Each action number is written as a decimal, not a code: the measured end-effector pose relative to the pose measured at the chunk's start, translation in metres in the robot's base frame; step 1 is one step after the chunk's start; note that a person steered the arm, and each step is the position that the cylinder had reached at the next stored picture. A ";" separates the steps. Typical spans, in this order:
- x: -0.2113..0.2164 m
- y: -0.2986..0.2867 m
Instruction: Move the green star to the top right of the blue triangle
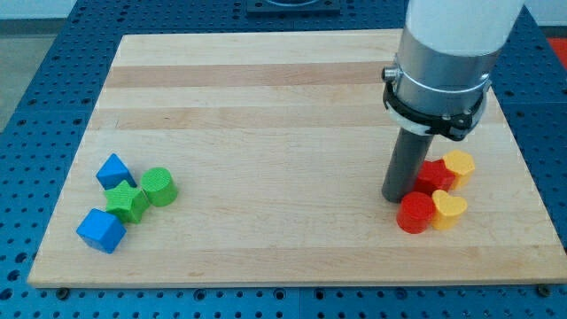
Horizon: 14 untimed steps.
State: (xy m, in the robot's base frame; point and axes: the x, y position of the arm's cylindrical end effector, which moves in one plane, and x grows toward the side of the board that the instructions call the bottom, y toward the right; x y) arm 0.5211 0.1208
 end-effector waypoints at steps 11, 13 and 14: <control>-0.120 -0.348; -0.040 -0.230; -0.009 -0.232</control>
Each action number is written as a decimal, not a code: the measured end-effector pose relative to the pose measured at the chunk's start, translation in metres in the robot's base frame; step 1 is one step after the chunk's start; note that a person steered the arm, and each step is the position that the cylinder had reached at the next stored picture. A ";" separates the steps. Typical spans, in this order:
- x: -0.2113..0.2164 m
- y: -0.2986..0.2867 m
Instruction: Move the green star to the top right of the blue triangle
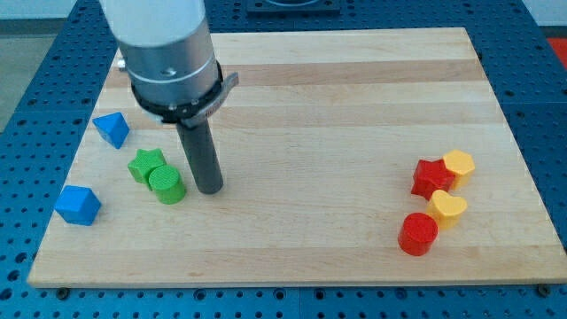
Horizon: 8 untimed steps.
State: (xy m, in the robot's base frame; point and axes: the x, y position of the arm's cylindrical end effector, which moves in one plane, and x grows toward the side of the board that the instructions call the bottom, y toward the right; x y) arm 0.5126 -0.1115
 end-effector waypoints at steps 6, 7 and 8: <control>-0.045 -0.115; -0.070 -0.117; -0.031 -0.112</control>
State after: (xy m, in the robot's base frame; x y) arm 0.4815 -0.2236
